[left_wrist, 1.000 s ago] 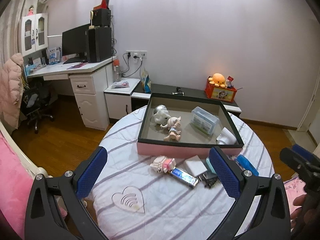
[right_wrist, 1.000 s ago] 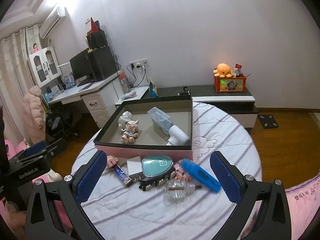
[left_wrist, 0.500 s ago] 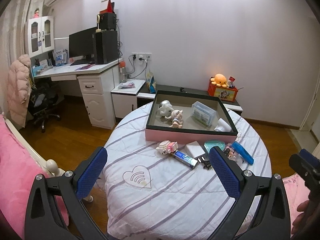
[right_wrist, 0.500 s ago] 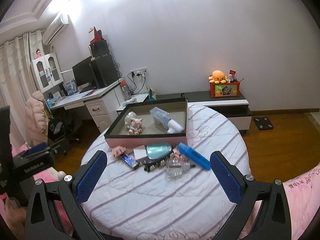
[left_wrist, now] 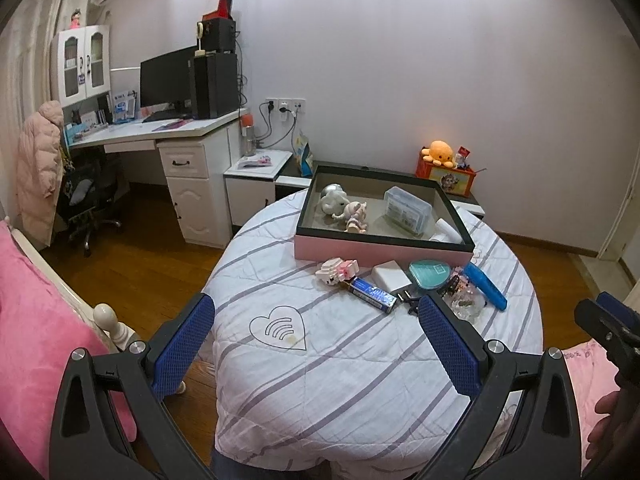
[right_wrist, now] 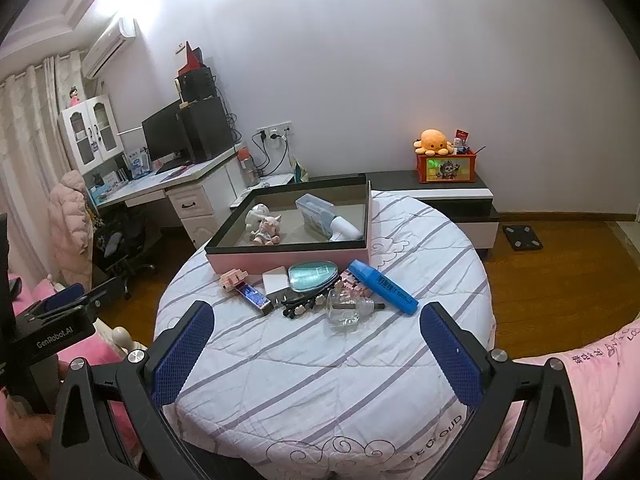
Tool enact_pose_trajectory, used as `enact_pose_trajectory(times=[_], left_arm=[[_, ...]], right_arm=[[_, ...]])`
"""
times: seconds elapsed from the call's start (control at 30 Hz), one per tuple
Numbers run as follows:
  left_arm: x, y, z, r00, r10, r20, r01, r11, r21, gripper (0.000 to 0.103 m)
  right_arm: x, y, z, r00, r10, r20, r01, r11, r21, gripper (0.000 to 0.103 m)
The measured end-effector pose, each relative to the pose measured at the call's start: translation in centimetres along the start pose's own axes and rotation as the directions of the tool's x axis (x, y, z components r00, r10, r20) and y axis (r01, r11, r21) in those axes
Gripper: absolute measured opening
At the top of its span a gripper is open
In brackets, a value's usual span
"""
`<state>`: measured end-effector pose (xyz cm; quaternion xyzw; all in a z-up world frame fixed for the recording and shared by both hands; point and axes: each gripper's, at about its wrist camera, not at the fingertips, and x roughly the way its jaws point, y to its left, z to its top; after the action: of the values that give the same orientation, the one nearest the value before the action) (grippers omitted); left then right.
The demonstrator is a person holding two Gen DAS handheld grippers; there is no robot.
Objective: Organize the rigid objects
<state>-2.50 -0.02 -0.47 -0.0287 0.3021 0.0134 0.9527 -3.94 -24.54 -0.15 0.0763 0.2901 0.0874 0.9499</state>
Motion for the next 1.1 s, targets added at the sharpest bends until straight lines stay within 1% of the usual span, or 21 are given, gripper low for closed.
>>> enact_pose_trajectory(times=[0.27, 0.5, 0.67, 0.83, 1.1], left_arm=[[0.5, -0.3, -0.2, 1.0, -0.006, -0.014, 0.006, 1.0, 0.006, 0.103], [2.3, -0.5, -0.5, 0.999, -0.012, -0.043, 0.012, 1.0, 0.006, 0.103], [4.5, -0.9, -0.4, 0.998, -0.013, -0.059, 0.014, 1.0, 0.016, 0.103], [7.5, -1.0, -0.2, 0.996, -0.009, -0.085, 0.011, 1.0, 0.023, 0.103], [13.3, -0.9, 0.0, 0.99, 0.004, -0.141, 0.001, 0.999, 0.037, 0.103]], right_arm=[[0.1, 0.2, 0.0, 1.0, -0.004, -0.006, 0.004, 1.0, -0.002, 0.103], [1.3, -0.4, -0.3, 0.999, -0.02, -0.033, 0.02, 1.0, 0.002, 0.103], [2.5, -1.3, -0.3, 0.997, -0.045, -0.056, 0.045, 0.999, 0.011, 0.103], [4.5, -2.8, -0.2, 0.993, -0.079, -0.091, 0.081, 0.997, 0.018, 0.103], [9.5, -5.1, -0.2, 0.975, -0.14, -0.173, 0.14, 0.99, -0.01, 0.103]])
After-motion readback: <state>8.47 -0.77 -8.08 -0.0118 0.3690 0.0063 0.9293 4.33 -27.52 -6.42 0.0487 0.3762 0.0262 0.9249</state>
